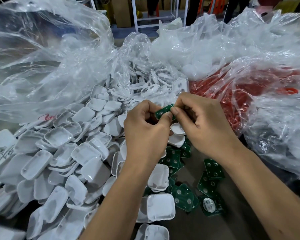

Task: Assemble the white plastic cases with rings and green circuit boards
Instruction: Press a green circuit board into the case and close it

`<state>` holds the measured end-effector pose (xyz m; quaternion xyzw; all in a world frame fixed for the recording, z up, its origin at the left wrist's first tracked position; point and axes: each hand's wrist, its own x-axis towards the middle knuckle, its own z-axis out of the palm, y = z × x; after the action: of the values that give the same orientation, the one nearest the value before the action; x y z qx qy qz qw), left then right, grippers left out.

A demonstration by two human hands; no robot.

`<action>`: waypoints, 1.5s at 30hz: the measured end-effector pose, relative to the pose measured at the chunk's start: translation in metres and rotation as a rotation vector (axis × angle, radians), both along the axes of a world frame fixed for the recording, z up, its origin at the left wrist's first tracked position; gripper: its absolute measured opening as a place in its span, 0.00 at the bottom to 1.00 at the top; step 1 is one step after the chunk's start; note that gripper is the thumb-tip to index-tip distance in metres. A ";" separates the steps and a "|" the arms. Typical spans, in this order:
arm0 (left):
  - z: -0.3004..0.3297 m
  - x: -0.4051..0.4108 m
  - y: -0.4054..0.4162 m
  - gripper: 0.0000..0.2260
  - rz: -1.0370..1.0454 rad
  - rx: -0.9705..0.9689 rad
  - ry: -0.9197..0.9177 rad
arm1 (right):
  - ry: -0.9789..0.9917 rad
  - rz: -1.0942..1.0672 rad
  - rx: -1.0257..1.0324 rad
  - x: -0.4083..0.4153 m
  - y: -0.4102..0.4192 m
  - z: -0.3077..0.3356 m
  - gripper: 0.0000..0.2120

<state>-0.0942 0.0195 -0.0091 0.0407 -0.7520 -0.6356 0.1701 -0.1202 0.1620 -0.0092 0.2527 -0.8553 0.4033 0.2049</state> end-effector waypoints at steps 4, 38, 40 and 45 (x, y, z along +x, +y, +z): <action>-0.004 0.000 0.001 0.07 0.031 -0.042 0.003 | 0.011 -0.004 0.018 0.002 -0.004 0.001 0.11; -0.002 -0.008 -0.007 0.12 -0.310 0.404 -0.161 | -0.158 0.188 -0.123 -0.010 0.033 0.009 0.08; -0.003 -0.008 -0.007 0.13 -0.247 0.324 -0.130 | -0.124 0.117 -0.146 -0.011 0.033 0.008 0.04; -0.009 -0.009 -0.008 0.07 0.020 -0.452 -0.016 | -0.278 -0.079 -0.305 -0.016 0.040 0.004 0.04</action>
<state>-0.1035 0.0115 -0.0186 0.0139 -0.8762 -0.4488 0.1754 -0.1362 0.2017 -0.0048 0.1270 -0.8136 0.5507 0.1366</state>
